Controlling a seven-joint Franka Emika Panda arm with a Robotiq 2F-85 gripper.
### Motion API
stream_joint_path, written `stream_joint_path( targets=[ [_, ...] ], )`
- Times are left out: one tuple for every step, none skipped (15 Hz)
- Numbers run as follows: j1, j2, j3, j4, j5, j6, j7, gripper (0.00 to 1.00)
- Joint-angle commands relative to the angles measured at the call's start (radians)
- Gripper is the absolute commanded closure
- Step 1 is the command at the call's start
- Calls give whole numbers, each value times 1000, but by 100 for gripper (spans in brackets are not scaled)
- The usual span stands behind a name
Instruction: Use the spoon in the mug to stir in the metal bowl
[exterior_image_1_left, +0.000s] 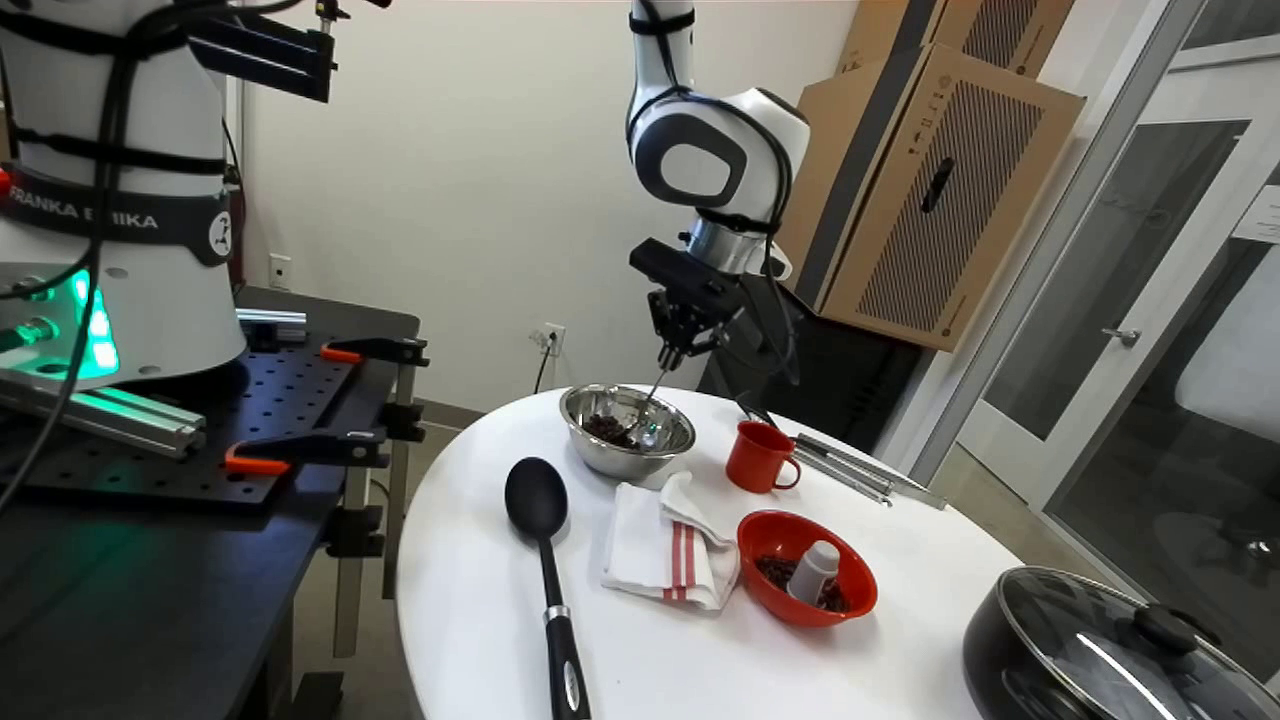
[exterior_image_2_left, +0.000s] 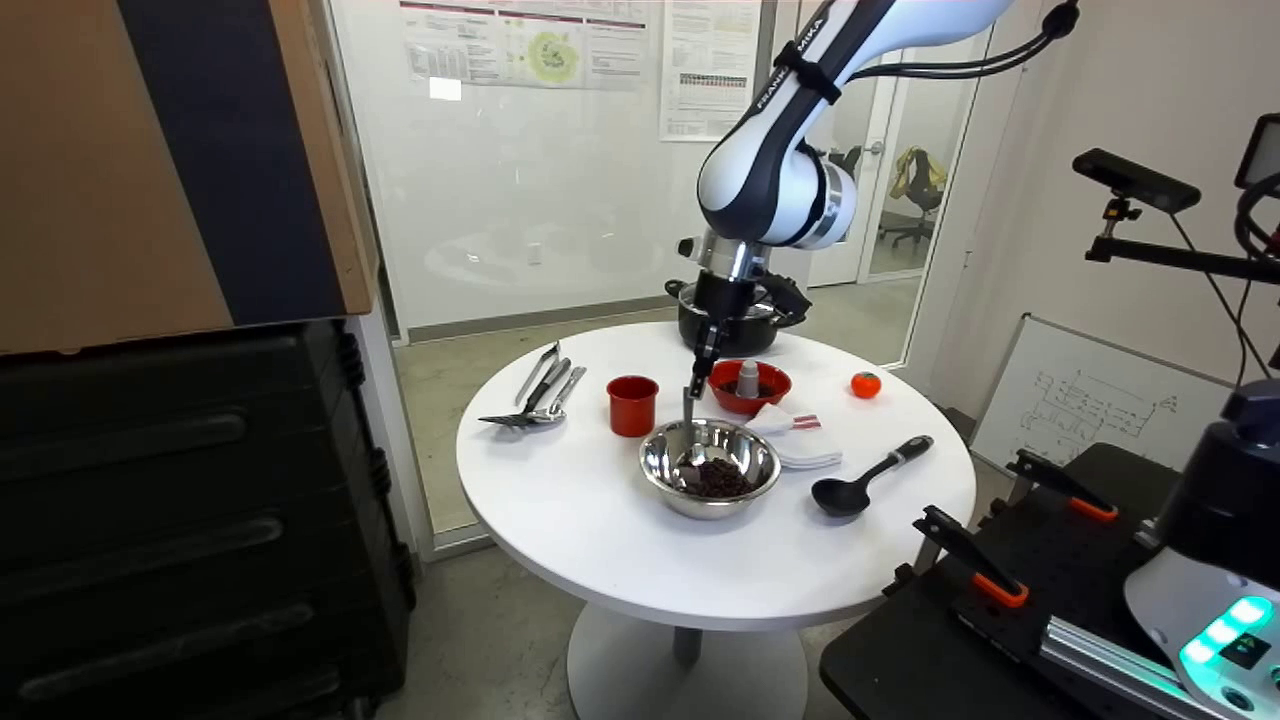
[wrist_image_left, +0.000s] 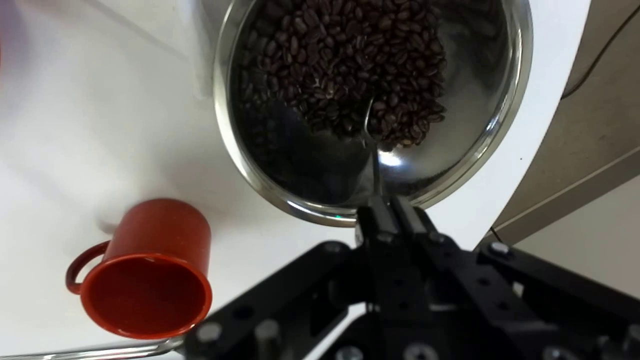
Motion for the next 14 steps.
stream_joint_path(
  targets=[
    [-23, -47, -1, -39, 6, -32, -30, 99],
    [-24, -52, -8, -45, 2, -37, -31, 99],
    [-26, -58, -15, -51, -1, -41, -31, 99],
    [-28, -66, -21, -59, -2, -44, -34, 99],
    [-30, -74, -27, -68, -2, -47, -37, 99],
    [-31, -82, -33, -75, -4, -53, -41, 99],
    [-31, -88, -40, -81, -4, -57, -46, 99],
    [-28, -96, -49, -88, -8, -61, -48, 99],
    [-24, -102, -58, -93, -11, -63, -49, 99],
    [-19, -107, -69, -98, -18, -57, -48, 99],
    [-13, -111, -80, -102, -27, -48, -44, 99],
    [-5, -115, -93, -108, -39, -31, -39, 99],
    [3, -118, -106, -112, -55, -18, -34, 99],
    [8, -119, -117, -114, -69, -13, -29, 99]
  ],
)
